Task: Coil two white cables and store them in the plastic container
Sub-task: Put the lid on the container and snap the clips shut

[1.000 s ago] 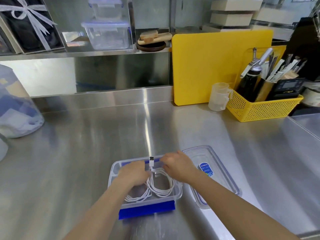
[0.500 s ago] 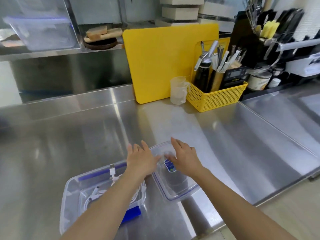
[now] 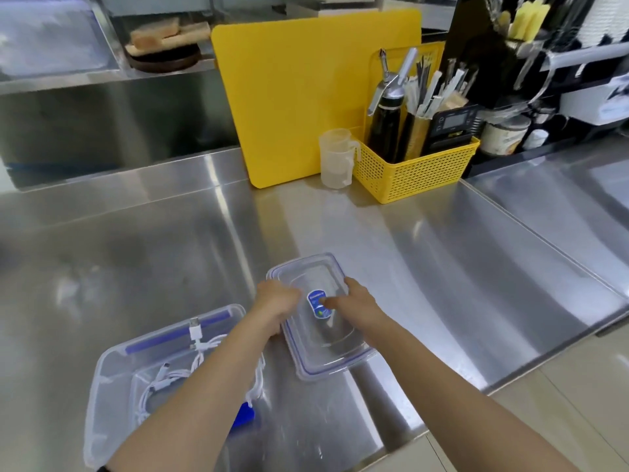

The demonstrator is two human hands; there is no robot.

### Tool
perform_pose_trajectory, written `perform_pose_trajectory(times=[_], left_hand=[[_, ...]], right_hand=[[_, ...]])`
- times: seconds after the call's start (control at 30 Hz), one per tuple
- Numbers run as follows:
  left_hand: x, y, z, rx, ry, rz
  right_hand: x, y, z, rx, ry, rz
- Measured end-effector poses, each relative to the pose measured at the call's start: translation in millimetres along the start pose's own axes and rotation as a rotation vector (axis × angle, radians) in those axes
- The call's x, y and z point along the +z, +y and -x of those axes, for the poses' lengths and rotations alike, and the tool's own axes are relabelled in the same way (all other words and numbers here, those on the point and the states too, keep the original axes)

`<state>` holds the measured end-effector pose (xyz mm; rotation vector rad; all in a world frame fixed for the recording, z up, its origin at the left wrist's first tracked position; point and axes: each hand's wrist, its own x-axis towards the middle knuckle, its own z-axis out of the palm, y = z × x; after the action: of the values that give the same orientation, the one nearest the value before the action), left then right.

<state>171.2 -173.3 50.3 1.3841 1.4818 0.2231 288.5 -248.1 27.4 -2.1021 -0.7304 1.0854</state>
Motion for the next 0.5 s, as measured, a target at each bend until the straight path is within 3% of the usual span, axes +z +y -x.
perform_pose_trajectory(times=[0.07, 0.27, 0.4, 0.5], left_hand=[[-11.6, 1.9, 1.4, -0.055, -0.016, 0.19], [-50.8, 15.6, 9.2, 0.056, -0.058, 0.328], [-76.7, 9.5, 18.3, 0.11, 0.01, 0.432], [-100.4, 1.4, 30.2, 0.078, 0.053, 0.625]], right_hand=[[-5.3, -8.9, -2.0, -0.042, 0.059, -0.047], [-27.6, -63.1, 2.7, -0.254, 0.085, -0.182], [-21.4, -92.1, 3.2, -0.308, 0.021, -0.127], [-3.2, -102.0, 4.5, -0.293, 0.147, -0.048]])
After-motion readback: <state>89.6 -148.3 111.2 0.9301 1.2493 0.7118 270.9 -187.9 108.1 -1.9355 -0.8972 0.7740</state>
